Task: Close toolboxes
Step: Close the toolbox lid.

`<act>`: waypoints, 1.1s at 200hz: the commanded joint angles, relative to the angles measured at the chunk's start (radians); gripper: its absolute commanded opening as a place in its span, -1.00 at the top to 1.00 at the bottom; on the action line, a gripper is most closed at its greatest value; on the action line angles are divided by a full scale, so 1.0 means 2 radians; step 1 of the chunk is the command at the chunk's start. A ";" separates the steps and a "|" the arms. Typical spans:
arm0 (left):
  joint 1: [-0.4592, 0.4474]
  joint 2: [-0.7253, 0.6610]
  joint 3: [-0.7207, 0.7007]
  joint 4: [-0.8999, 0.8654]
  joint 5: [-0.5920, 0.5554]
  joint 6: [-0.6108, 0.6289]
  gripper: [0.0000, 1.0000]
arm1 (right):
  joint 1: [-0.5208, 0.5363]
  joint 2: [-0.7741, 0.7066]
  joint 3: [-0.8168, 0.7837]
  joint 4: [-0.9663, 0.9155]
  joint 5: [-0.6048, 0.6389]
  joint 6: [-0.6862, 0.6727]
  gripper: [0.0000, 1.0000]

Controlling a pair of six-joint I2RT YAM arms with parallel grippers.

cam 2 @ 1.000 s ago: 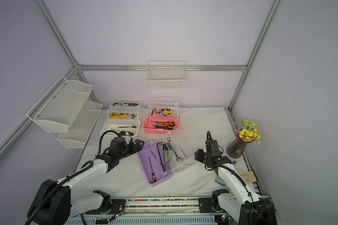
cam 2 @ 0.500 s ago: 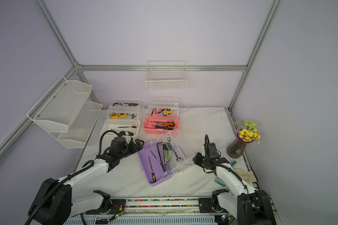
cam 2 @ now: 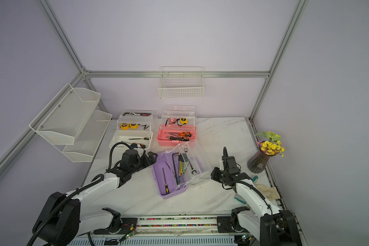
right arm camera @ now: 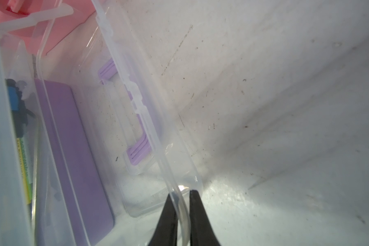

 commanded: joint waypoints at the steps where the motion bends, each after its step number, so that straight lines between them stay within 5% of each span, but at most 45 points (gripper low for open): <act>1: -0.002 -0.019 -0.009 0.015 -0.007 -0.003 -1.00 | -0.004 -0.015 0.040 0.008 0.056 -0.015 0.97; 145: -0.021 -0.024 -0.051 0.093 0.043 -0.048 -1.00 | 0.033 -0.056 0.144 -0.024 0.121 -0.115 0.91; 220: -0.048 0.005 -0.048 0.118 0.051 -0.059 -1.00 | 0.042 -0.103 0.112 -0.079 0.123 -0.061 0.91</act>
